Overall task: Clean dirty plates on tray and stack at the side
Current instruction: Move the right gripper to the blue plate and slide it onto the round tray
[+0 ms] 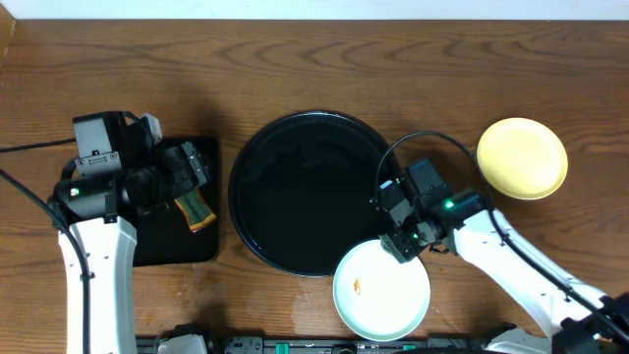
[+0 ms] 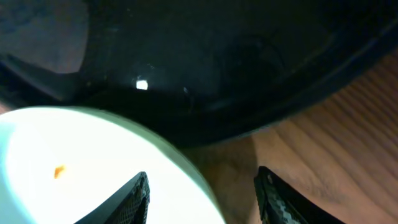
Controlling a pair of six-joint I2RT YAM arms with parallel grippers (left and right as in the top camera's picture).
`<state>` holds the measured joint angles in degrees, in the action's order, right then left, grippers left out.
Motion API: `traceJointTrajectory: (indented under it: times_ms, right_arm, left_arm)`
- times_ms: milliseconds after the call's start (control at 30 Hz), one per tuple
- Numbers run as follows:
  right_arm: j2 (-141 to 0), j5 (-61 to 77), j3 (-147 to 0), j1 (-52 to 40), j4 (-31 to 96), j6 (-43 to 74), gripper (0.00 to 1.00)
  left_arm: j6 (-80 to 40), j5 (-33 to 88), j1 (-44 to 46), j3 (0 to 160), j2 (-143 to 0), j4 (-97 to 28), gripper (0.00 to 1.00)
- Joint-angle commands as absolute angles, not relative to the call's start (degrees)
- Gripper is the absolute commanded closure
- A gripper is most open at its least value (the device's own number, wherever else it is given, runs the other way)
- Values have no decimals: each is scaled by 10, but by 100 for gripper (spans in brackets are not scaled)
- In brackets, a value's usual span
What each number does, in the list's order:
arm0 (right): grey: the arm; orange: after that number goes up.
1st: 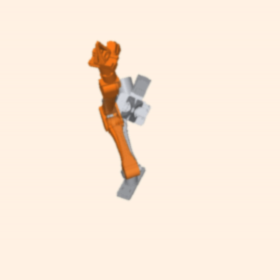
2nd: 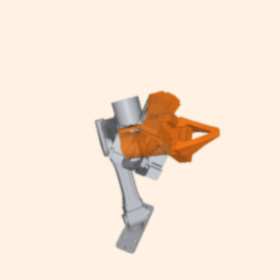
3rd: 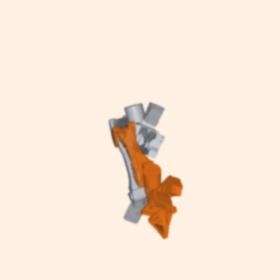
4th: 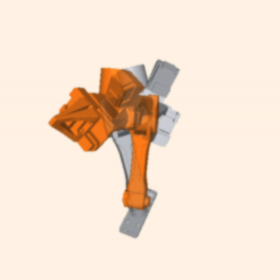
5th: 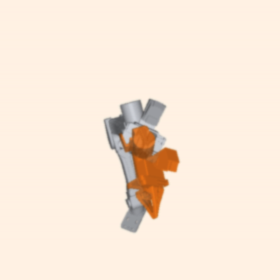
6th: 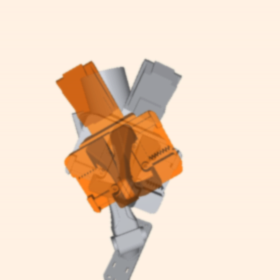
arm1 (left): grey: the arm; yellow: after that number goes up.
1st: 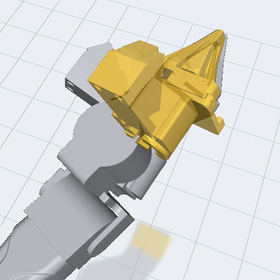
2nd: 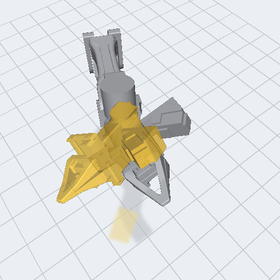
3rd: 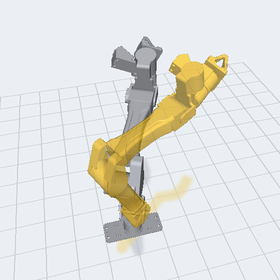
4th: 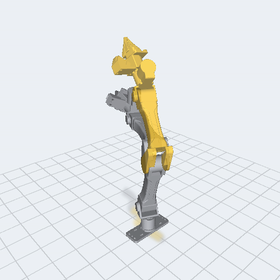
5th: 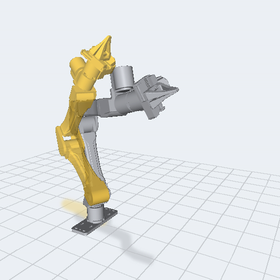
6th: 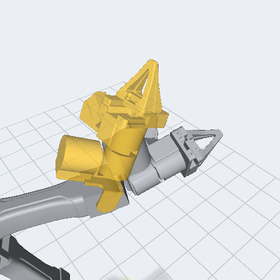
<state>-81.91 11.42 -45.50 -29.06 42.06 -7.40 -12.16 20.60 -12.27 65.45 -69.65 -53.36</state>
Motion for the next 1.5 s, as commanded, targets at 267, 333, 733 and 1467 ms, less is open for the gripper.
traceJointTrajectory:
  times_ms: [267, 333, 733, 1467]
  right_arm:
    - [-832, 99, -418, -295, 338, -78, 99]
    - [-831, 98, -419, -295, 314, -78, 99]
    - [-837, 79, -419, -294, 90, -335, 99]
    - [-844, 231, -419, -239, -131, 309, 58]
  left_arm:
    - [-120, 200, -125, 665, -695, -533, 14]
    - [-120, 201, -125, 665, -695, -533, 14]
    - [-120, 201, -125, 665, -695, -533, 14]
    - [-120, 201, -125, 665, -695, -533, 14]
